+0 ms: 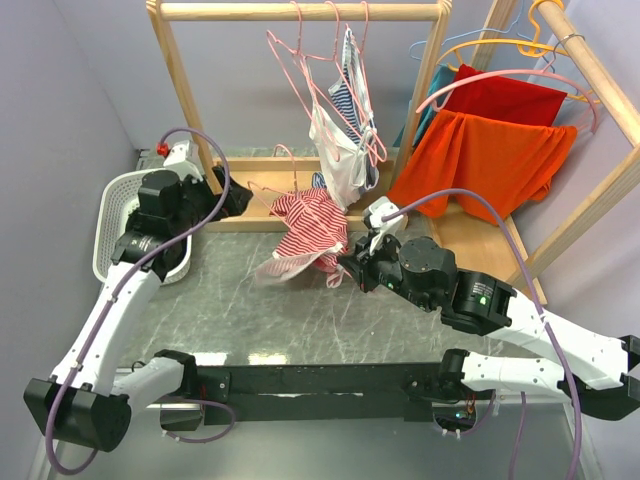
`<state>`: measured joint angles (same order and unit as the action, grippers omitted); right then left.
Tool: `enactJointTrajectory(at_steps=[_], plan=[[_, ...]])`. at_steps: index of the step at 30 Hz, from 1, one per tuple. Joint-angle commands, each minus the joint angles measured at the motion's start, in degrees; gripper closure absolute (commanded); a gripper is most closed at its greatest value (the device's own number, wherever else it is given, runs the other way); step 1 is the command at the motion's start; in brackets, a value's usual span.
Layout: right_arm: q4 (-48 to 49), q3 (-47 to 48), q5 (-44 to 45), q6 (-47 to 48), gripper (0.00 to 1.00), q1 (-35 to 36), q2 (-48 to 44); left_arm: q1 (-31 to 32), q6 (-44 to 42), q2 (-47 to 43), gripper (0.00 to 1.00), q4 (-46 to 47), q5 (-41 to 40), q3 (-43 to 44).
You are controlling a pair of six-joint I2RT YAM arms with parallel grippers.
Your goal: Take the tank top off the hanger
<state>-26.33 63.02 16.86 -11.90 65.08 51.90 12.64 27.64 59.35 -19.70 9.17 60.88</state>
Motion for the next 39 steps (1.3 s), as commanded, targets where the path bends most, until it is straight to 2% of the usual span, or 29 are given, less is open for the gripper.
enactJointTrajectory(at_steps=[1,7,10,12,15,25,39], plan=[[4.8,2.4,-0.7,0.2,1.00,0.4,-0.6,0.4,-1.3,1.1,0.00,4.0,5.0,3.0],[5.2,1.9,-0.3,-0.1,1.00,0.3,1.2,4.3,1.2,0.4,0.01,7.5,7.3,3.9],[5.6,2.0,-0.5,-0.1,1.00,0.2,2.8,9.0,-1.5,0.9,0.01,7.2,4.5,5.4],[5.6,2.5,-0.7,0.0,1.00,0.3,3.6,13.4,-2.7,0.9,0.01,6.9,-0.5,6.6],[5.6,3.2,-0.4,0.1,1.00,0.2,5.0,16.8,-4.3,-1.5,0.01,9.9,-4.4,5.5],[6.5,5.3,-2.3,0.0,1.00,-1.7,9.0,17.3,-7.4,-6.4,0.01,8.2,-8.2,3.8],[5.8,5.5,-3.0,-1.0,1.00,-2.2,8.5,17.3,-9.2,-7.1,0.01,11.9,-2.4,0.3]])
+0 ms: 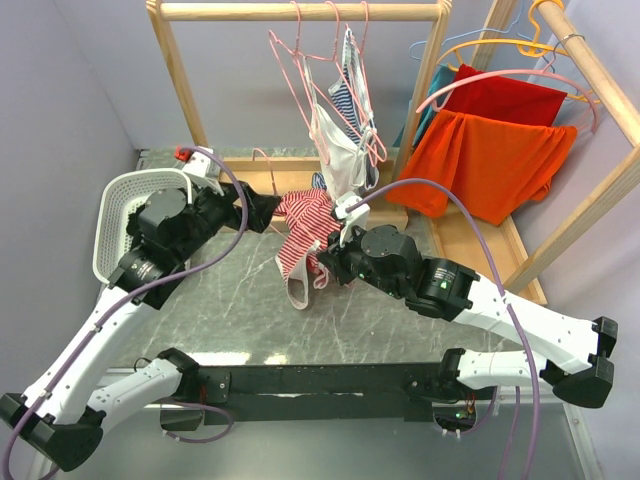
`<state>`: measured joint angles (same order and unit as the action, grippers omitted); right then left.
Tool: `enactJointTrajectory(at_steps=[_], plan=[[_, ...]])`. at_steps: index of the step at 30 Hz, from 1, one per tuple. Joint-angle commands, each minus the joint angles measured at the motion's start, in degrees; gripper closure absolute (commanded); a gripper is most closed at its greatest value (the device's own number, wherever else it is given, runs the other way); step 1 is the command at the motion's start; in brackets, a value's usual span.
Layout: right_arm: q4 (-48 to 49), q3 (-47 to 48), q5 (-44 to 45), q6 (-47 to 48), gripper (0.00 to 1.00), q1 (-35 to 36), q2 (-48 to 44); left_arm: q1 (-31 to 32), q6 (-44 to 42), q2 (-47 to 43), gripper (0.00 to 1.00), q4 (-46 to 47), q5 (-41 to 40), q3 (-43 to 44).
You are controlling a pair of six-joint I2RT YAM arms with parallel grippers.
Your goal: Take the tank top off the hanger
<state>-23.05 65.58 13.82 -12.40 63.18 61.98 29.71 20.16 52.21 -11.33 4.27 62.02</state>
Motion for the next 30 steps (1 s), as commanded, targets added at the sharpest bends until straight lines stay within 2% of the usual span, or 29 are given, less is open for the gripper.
enactJointTrajectory(at_steps=[1,11,12,15,16,18,19,21,25,26,30], plan=[[2.6,2.9,0.1,-0.5,1.00,-0.3,-1.9,0.3,-1.7,0.3,0.01,3.5,2.8,-0.8],[2.0,3.8,-1.4,-0.1,1.00,-0.2,-1.9,0.4,-0.5,4.7,0.01,9.7,3.5,-0.4],[2.0,3.7,-1.5,-0.2,1.00,-0.3,-1.9,0.4,-0.4,5.6,0.06,10.1,3.5,-0.1],[2.1,3.4,-1.6,-0.2,1.00,-0.3,-2.3,0.7,0.0,7.1,0.33,9.8,3.0,0.9],[2.1,3.2,-1.6,-0.2,1.00,-0.2,-2.5,0.8,0.1,7.4,0.52,9.8,2.8,1.1],[2.0,3.0,-1.3,-0.2,1.00,-0.2,-2.7,1.0,0.4,7.1,0.67,9.7,2.1,1.1],[2.0,3.0,-1.2,-0.1,1.00,-0.2,-2.7,0.9,0.6,7.0,0.81,9.6,1.7,1.2],[2.0,2.9,-1.3,0.0,1.00,-0.3,-2.7,1.0,0.8,6.9,0.98,8.6,0.7,1.5],[2.4,2.2,-1.6,0.0,0.99,-0.2,-2.6,1.1,1.0,7.1,0.99,7.4,0.9,2.8],[2.5,2.1,-1.7,-0.1,0.93,-0.3,-2.6,1.1,1.1,7.1,0.99,7.3,0.7,3.1],[2.3,1.0,-0.6,-1.0,0.89,-0.3,-3.8,1.1,0.5,7.2,0.99,5.8,-0.3,3.9]])
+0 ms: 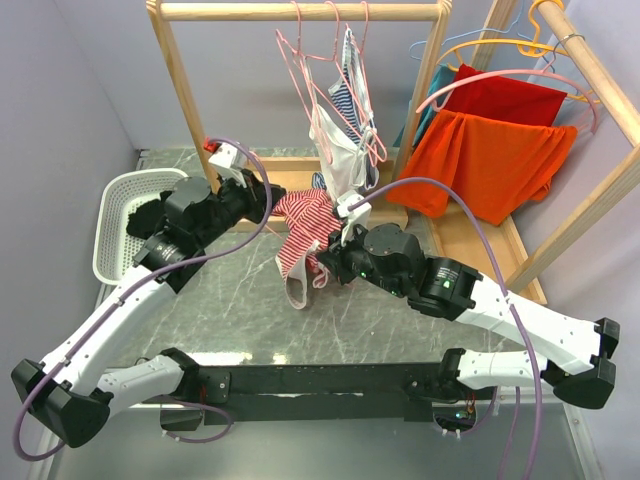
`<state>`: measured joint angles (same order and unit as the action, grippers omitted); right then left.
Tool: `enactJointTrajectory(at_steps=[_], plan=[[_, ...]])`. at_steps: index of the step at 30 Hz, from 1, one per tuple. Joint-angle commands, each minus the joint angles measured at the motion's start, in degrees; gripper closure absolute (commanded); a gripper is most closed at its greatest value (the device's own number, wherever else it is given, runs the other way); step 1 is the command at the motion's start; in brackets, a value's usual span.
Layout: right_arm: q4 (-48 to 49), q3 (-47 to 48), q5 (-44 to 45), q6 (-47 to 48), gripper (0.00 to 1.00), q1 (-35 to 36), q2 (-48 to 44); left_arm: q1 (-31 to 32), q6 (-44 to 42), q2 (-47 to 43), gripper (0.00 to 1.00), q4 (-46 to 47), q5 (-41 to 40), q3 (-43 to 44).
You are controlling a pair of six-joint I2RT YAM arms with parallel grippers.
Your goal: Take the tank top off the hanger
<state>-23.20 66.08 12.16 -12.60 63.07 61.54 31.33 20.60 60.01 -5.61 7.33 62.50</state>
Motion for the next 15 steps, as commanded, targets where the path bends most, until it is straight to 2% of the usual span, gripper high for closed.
enactJointTrajectory(at_steps=[1,7,10,12,15], plan=[[2.3,0.3,1.5,-0.8,0.88,-0.1,-3.7,-0.5,0.0,-0.6,0.99,-0.1,-3.4,3.5],[2.3,-1.2,2.3,-0.9,0.80,-0.1,-5.8,-0.5,0.6,-0.2,0.99,-0.4,-2.9,3.5],[2.3,-1.2,2.2,-0.9,0.72,-0.2,-5.7,-0.5,0.8,0.0,0.99,0.0,-2.4,3.3],[2.3,-0.9,2.2,-0.9,0.78,-0.1,-5.2,-0.5,0.8,0.2,0.99,-0.1,-2.3,3.5],[2.1,-0.4,1.6,-0.6,0.76,-0.2,-4.0,-0.5,0.6,0.4,0.99,-0.4,-1.9,3.9]])
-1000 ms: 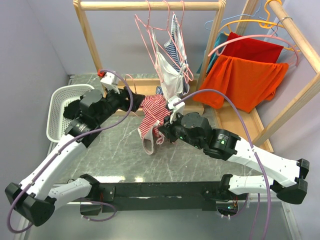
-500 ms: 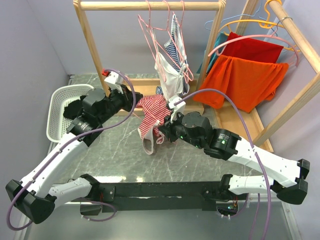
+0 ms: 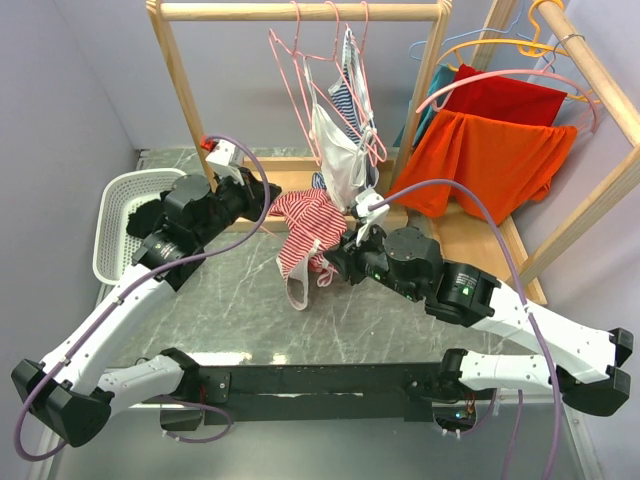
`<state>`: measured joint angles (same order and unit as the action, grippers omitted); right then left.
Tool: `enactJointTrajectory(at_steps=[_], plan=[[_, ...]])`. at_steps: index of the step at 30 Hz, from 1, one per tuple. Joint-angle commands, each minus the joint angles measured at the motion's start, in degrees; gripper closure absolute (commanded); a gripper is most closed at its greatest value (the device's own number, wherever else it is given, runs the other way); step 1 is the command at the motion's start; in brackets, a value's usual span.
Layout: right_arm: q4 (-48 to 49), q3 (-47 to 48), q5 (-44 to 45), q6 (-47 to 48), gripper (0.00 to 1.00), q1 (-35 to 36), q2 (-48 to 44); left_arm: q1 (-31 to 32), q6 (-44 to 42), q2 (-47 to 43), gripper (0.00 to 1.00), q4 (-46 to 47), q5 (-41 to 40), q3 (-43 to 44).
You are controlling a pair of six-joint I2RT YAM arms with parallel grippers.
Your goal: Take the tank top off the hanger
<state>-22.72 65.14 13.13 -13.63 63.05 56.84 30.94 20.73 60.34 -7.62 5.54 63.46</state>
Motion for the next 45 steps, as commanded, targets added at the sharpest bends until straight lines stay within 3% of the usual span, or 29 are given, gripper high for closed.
enactJointTrajectory(at_steps=[1,5,6,11,15,16,17,19,22,26,30,34,36,37,45], plan=[[1.6,0.7,0.6,0.5,0.76,-0.2,1.0,-0.1,0.5,0.0,0.99,1.6,0.0,3.0],[1.7,1.2,-0.3,0.8,0.85,-0.1,2.0,-0.1,0.3,0.0,0.99,1.6,0.2,3.1],[2.1,1.0,-0.4,1.0,0.84,-0.1,2.0,-0.1,0.4,0.1,0.99,1.5,0.3,3.1],[2.9,0.8,0.4,1.3,0.63,-0.2,2.0,-0.2,0.3,0.0,0.99,1.5,1.1,2.9],[3.3,0.9,0.4,1.6,0.62,-0.1,2.5,-0.1,0.2,0.3,0.99,1.5,1.5,3.0],[3.3,0.9,0.5,1.6,0.58,-0.2,2.5,-0.1,0.2,0.3,0.99,1.6,1.8,3.1],[3.6,0.8,0.8,1.5,0.46,-0.1,2.8,-0.1,0.2,0.4,0.99,1.5,1.9,3.2],[3.9,0.6,2.0,1.5,0.45,-0.2,2.8,-0.2,0.1,0.4,0.99,1.5,2.2,3.2],[4.9,0.5,5.4,0.8,0.35,-0.2,2.6,0.0,0.0,0.6,0.99,1.2,2.5,3.2],[5.4,1.7,6.3,0.4,0.37,-1.2,2.6,-0.1,0.2,0.2,0.99,1.4,2.5,2.5],[5.8,2.3,4.1,1.0,0.53,-1.5,2.8,0.0,0.2,0.5,0.99,1.1,2.5,2.2],[6.2,2.4,3.1,1.4,0.60,-1.4,3.0,0.0,0.1,0.5,0.99,1.1,2.5,2.1],[7.0,2.4,2.6,1.5,0.59,-1.5,2.9,0.0,0.1,0.7,0.99,1.0,2.7,2.1],[7.2,2.4,2.6,1.5,0.53,-1.5,2.8,0.0,0.1,0.7,0.99,0.9,2.8,2.1],[8.0,3.6,2.2,2.3,0.54,-1.9,3.7,0.1,0.2,1.3,0.99,1.2,3.3,1.9]])
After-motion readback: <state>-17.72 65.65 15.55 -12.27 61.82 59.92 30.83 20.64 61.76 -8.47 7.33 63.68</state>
